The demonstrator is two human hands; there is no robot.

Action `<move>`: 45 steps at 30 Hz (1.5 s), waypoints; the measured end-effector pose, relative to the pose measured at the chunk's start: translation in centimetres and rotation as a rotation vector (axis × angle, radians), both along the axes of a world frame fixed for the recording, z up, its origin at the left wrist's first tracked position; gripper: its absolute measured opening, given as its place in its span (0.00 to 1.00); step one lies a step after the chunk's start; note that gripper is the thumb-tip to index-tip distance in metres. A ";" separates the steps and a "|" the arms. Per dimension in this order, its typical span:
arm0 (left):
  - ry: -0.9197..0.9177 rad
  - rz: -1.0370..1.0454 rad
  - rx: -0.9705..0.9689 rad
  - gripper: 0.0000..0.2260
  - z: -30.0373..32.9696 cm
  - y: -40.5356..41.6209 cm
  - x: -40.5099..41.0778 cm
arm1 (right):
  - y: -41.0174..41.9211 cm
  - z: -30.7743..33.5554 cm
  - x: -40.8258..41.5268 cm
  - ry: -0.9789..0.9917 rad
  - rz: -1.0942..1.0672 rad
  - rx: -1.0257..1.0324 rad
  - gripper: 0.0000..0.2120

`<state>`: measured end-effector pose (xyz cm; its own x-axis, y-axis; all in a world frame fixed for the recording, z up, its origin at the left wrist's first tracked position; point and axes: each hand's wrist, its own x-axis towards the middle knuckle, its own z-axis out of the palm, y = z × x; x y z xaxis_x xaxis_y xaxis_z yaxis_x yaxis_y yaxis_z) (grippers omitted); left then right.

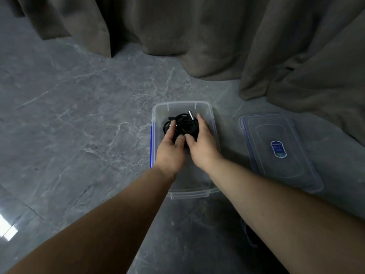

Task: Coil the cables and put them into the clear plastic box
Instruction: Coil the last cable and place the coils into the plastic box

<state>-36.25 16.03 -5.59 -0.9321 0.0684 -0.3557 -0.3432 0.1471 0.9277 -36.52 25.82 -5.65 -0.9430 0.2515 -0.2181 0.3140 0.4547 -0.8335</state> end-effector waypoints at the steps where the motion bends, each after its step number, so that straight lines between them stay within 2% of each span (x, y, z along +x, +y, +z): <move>1: 0.027 -0.016 -0.014 0.22 0.4 0.1 0.3 | 0.2 0.6 0.5 0.021 0.004 -0.009 0.32; 6: 0.109 -0.109 0.019 0.24 2.1 2.4 2.6 | 4.7 3.7 3.6 0.105 0.008 0.098 0.31; 15: 0.068 -0.387 -0.084 0.27 5.3 9.8 11.2 | 15.1 5.7 12.8 -0.007 0.113 0.241 0.33; 21: -0.046 -0.208 -0.161 0.26 2.7 10.8 17.9 | 17.0 0.5 19.6 -0.124 0.066 0.120 0.32; 27: -0.240 -0.177 -0.280 0.26 0.3 9.5 20.6 | 16.9 -1.7 22.2 -0.327 0.138 -0.028 0.29; 31: -0.265 -0.194 -0.257 0.22 0.6 10.3 20.2 | 16.7 -2.3 21.6 -0.377 0.193 0.027 0.28; 36: -0.263 -0.179 -0.183 0.17 1.1 11.0 20.4 | 16.3 -1.9 21.5 -0.301 0.184 0.000 0.19; 41: -0.208 -0.099 -0.036 0.15 2.4 10.9 20.4 | 16.5 -0.6 21.8 -0.120 0.142 -0.075 0.24; 45: -0.083 -0.118 -0.020 0.16 5.3 10.6 19.0 | 16.3 1.6 20.3 0.023 0.086 -0.070 0.30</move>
<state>-17.26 26.61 -0.27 -0.8852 0.1678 -0.4338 -0.3981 0.2091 0.8932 -16.20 42.09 -4.07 -0.9654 0.1545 -0.2101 0.2566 0.4193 -0.8708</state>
